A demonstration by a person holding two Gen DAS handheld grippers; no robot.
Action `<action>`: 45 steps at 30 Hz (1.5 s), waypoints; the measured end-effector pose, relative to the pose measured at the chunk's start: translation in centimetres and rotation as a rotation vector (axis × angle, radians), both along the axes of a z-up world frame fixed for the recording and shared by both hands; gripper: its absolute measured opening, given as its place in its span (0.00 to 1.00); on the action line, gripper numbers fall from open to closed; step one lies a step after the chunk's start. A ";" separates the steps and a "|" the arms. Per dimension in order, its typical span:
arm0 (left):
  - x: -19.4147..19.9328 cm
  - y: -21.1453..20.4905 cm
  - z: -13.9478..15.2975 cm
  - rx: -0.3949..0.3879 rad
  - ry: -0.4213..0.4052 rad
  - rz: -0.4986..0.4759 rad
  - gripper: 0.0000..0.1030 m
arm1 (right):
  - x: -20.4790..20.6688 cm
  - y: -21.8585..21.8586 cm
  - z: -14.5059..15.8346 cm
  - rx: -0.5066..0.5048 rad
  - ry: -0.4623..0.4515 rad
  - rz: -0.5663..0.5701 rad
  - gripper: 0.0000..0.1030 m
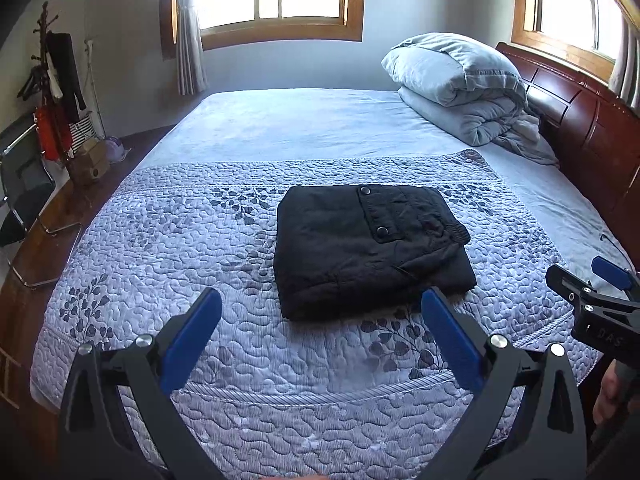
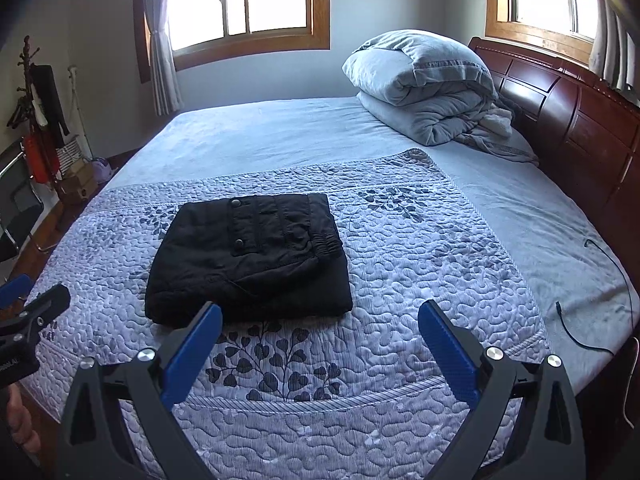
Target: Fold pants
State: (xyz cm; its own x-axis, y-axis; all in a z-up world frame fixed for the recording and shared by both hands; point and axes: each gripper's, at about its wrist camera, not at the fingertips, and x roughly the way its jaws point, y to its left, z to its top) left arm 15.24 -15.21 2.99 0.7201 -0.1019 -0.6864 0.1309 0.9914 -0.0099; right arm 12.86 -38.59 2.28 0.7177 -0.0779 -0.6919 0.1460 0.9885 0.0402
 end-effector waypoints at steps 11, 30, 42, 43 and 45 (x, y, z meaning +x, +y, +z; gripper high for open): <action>0.0 -0.1 0.0 -0.003 0.004 -0.004 0.97 | 0.2 0.1 -0.6 -0.004 0.017 0.003 0.96; 0.3 -0.3 -0.5 0.006 0.018 -0.008 0.97 | 0.4 0.0 -0.7 -0.005 0.020 0.000 0.96; 0.4 -0.4 -0.7 0.005 0.020 -0.008 0.97 | 0.5 0.1 -0.8 -0.007 0.021 0.004 0.96; 0.5 -0.4 -0.7 0.006 0.021 -0.009 0.97 | 0.5 0.1 -0.8 -0.007 0.021 0.004 0.96; 0.5 -0.4 -0.7 0.006 0.022 -0.009 0.97 | 0.6 0.1 -0.8 -0.007 0.022 0.003 0.96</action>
State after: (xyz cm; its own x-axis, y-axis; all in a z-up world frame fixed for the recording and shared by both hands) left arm 15.71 -15.59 2.27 0.7038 -0.1039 -0.7028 0.1395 0.9902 -0.0067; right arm 13.43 -38.53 1.44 0.7025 -0.0803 -0.7071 0.1436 0.9892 0.0303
